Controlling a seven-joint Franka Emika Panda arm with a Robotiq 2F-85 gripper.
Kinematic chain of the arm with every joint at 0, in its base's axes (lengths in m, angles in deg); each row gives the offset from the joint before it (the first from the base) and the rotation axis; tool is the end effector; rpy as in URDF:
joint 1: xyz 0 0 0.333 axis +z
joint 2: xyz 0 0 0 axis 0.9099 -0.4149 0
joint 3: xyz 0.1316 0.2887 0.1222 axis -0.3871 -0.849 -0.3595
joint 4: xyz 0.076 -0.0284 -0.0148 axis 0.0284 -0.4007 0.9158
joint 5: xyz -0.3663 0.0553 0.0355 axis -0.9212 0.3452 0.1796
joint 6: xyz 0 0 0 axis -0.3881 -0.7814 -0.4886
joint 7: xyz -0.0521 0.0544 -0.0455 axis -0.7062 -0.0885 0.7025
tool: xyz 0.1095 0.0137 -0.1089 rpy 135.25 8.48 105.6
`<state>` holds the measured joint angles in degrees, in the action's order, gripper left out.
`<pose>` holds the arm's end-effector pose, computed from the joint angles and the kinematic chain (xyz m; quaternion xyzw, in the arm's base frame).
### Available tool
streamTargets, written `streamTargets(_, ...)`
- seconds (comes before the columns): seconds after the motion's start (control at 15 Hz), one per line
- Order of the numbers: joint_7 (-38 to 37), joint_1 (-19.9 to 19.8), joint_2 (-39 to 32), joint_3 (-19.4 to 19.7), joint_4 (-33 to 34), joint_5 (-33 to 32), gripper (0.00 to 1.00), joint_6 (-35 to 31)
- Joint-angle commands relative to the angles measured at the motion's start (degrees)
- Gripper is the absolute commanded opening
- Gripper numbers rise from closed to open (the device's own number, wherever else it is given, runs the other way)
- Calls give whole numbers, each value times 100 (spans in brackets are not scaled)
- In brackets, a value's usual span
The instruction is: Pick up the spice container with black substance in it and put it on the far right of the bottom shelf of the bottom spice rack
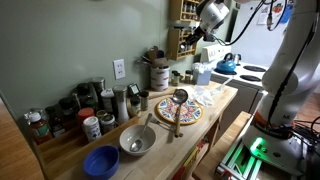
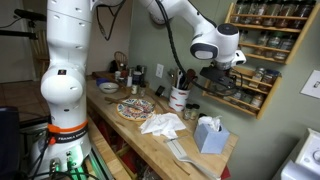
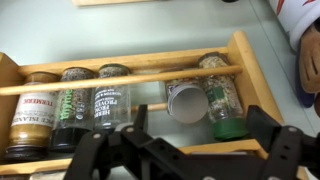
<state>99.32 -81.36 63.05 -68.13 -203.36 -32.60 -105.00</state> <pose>0.5637 -0.2699 0.4644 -0.9297 -0.0233 -0.3643 0.0496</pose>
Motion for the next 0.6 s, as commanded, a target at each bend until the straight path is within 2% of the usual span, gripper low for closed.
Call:
streamTargets(0.0,232,0,-266,-57,225,195,100,-132)
streamTargets(0.53,260,-61,-632,-174,525,174,100,-140)
